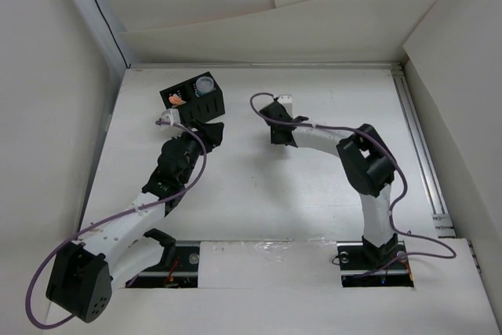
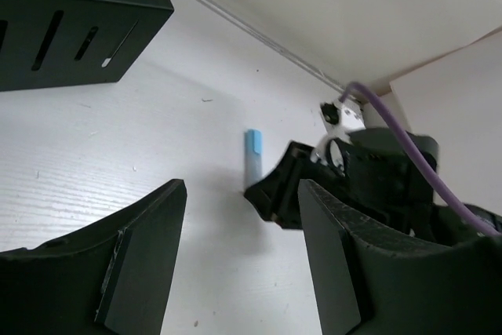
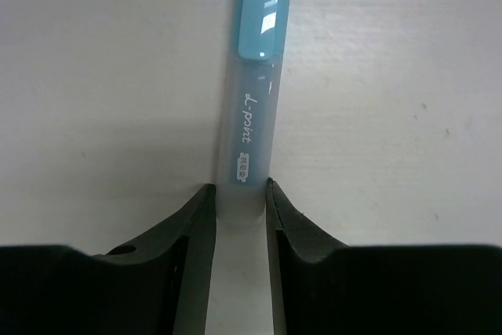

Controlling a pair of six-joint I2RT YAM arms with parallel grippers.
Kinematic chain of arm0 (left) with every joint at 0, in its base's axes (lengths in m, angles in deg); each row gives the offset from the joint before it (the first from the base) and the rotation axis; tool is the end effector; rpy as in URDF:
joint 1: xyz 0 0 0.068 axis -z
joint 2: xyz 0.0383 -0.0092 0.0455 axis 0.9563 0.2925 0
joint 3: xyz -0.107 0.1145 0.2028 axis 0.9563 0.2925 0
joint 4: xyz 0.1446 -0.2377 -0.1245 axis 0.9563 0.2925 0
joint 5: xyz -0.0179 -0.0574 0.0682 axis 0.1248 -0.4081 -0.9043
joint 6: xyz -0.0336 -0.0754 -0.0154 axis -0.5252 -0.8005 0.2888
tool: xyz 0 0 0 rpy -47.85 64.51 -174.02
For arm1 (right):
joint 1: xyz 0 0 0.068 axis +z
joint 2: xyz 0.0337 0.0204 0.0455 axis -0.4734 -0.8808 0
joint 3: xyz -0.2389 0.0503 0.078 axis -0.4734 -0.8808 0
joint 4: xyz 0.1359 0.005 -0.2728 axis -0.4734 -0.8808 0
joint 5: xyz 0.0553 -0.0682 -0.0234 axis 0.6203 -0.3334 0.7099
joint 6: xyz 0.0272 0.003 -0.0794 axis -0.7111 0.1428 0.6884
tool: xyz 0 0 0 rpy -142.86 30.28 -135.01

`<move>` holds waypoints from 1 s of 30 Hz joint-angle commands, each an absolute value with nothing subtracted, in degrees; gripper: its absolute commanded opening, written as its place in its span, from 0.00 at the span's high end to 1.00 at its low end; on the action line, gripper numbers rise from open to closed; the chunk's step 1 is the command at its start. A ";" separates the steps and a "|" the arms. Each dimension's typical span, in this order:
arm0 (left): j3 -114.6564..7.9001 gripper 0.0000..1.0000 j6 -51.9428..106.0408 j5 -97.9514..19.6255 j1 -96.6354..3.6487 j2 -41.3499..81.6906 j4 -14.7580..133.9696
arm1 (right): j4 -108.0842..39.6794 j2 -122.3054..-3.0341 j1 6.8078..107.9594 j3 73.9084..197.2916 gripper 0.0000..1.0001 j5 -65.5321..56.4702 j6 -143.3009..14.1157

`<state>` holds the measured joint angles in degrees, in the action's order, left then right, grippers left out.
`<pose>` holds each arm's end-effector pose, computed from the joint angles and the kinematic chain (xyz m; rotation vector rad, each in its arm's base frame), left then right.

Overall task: Sort the stationery into containers
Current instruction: Pick up the pen from the center of the board, then place the pen in the storage box.

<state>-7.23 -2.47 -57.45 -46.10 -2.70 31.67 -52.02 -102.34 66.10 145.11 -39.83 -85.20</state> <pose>0.2760 -0.1257 0.2423 -0.3372 1.5296 -0.8140 0.4153 0.2794 0.0924 -0.0264 2.3711 -0.0761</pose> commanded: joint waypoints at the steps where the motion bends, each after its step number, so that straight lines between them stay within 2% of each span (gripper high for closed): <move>1: -7.66 0.44 -1.80 -55.96 -46.19 -1.37 31.64 | -47.68 -95.69 67.89 135.86 0.78 -39.16 -83.62; 7: -11.71 0.44 -2.94 -49.11 -46.19 6.01 34.20 | -38.89 -80.92 70.53 121.95 0.80 -31.18 -79.32; 13: -15.74 0.50 -5.05 -42.69 -46.19 9.09 35.51 | -33.27 -67.47 71.06 112.80 0.80 -20.36 -75.80; 18: -20.05 0.48 -5.05 -35.31 -46.19 14.70 38.15 | -28.96 -64.21 72.11 110.24 0.80 -12.00 -75.27; 30: -24.27 0.46 -6.20 -28.88 -46.19 23.43 37.72 | -27.89 -59.90 75.27 109.18 0.80 -9.80 -74.65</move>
<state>-21.63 -5.60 -31.24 -46.10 23.70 38.97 -31.83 -62.32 74.54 109.24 -11.37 -75.43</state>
